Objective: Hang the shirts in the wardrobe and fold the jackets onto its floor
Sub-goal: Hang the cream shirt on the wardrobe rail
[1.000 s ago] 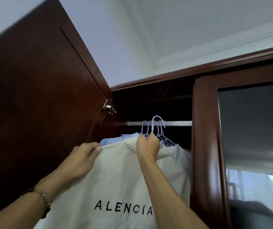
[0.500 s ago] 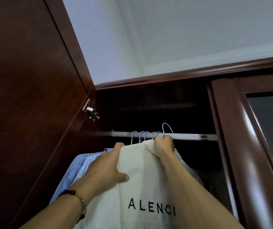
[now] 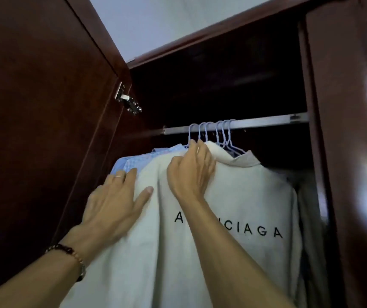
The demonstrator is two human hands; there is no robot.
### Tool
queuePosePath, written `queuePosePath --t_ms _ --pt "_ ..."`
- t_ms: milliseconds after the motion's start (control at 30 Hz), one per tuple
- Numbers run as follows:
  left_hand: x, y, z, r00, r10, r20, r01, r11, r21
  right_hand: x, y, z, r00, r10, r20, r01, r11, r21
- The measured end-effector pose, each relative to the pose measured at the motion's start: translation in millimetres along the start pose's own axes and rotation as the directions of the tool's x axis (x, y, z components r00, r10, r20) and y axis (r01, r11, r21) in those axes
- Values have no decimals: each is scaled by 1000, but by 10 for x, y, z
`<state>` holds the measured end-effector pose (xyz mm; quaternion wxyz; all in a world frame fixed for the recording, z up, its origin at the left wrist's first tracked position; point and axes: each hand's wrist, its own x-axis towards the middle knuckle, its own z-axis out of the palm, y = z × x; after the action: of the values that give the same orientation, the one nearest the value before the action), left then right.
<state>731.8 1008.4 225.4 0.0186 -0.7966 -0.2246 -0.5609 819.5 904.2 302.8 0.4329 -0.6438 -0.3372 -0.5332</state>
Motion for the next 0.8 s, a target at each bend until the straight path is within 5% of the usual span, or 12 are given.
queuePosePath --t_ms 100,433,600,800 --pt "-513 -278 -214 1000 -20 14 16 977 211 -570 -221 14 983 -134 129 119 986 112" --pt "-2991 -635 -1752 909 -402 113 221 693 686 -2643 -1032 -807 866 -364 344 145 840 524" --pt "-4251 -507 -2804 778 -628 26 357 476 804 -3605 -1822 -1598 725 -570 387 165 689 705" --pt "-5970 -108 -4414 534 -822 -197 525 139 840 -4906 -3058 -3086 490 -784 381 42 458 888"
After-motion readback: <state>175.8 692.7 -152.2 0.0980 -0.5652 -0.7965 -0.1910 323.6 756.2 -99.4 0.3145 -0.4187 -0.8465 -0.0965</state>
